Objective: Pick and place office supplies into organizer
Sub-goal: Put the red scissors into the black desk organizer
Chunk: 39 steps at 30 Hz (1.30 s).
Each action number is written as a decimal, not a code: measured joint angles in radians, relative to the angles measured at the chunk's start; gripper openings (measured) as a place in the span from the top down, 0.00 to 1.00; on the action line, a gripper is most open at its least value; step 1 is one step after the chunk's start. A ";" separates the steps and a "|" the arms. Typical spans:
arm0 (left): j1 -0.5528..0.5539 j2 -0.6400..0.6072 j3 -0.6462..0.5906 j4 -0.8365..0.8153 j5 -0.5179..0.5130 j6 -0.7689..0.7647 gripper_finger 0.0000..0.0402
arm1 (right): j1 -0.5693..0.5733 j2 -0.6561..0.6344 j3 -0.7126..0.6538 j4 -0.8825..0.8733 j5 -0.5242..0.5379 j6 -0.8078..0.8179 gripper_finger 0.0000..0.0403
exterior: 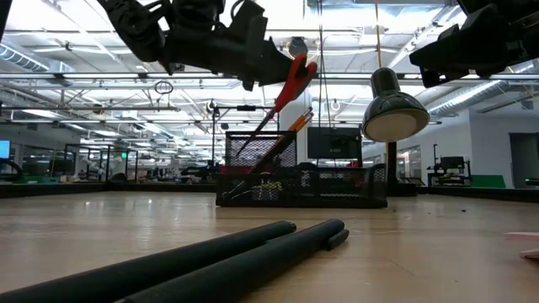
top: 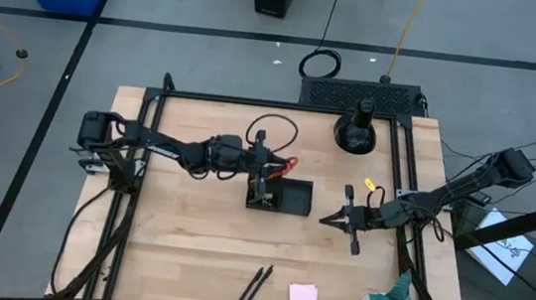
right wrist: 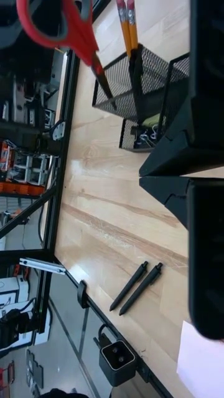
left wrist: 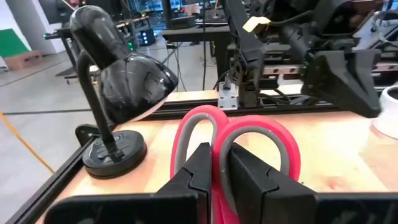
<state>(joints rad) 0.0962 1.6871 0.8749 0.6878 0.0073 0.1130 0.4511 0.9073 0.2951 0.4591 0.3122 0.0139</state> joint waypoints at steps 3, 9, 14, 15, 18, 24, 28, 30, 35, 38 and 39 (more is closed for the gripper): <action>-0.027 0.000 0.000 0.004 -0.032 0.022 0.91 | 0.000 0.000 0.000 0.000 0.000 0.000 1.00; -0.045 0.000 -0.001 0.065 -0.058 0.106 0.91 | 0.000 0.000 0.000 0.001 0.001 0.000 1.00; -0.037 0.029 -0.001 0.069 -0.092 0.095 0.91 | 0.000 0.000 0.000 0.012 0.001 -0.003 1.00; -0.035 0.041 -0.001 0.064 -0.101 0.088 0.91 | 0.000 0.000 0.000 0.013 0.002 -0.003 1.00; -0.034 0.090 -0.001 0.088 -0.107 0.093 0.91 | 0.000 0.000 0.000 0.012 0.002 -0.002 1.00; -0.042 0.152 -0.001 0.137 -0.105 0.102 0.91 | 0.000 0.000 0.000 0.013 0.001 0.007 1.00; -0.043 0.153 -0.001 0.136 -0.112 0.102 0.91 | 0.000 0.000 0.000 0.015 0.000 0.007 1.00; -0.046 0.153 -0.001 0.121 -0.114 0.102 0.91 | 0.000 0.000 0.000 0.014 0.000 0.007 1.00; -0.063 0.153 -0.001 0.075 -0.131 0.154 0.91 | 0.000 0.000 0.000 0.014 0.000 0.008 1.00; -0.076 0.153 0.000 0.072 -0.161 0.167 0.91 | 0.000 0.000 0.000 0.014 0.000 0.008 1.00; -0.078 0.153 0.000 0.072 -0.163 0.167 0.91 | 0.000 0.000 0.000 0.014 0.000 0.008 1.00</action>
<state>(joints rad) 0.0185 1.8400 0.8745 0.7597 -0.1561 0.2798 0.4511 0.9073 0.2947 0.4736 0.3122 0.0216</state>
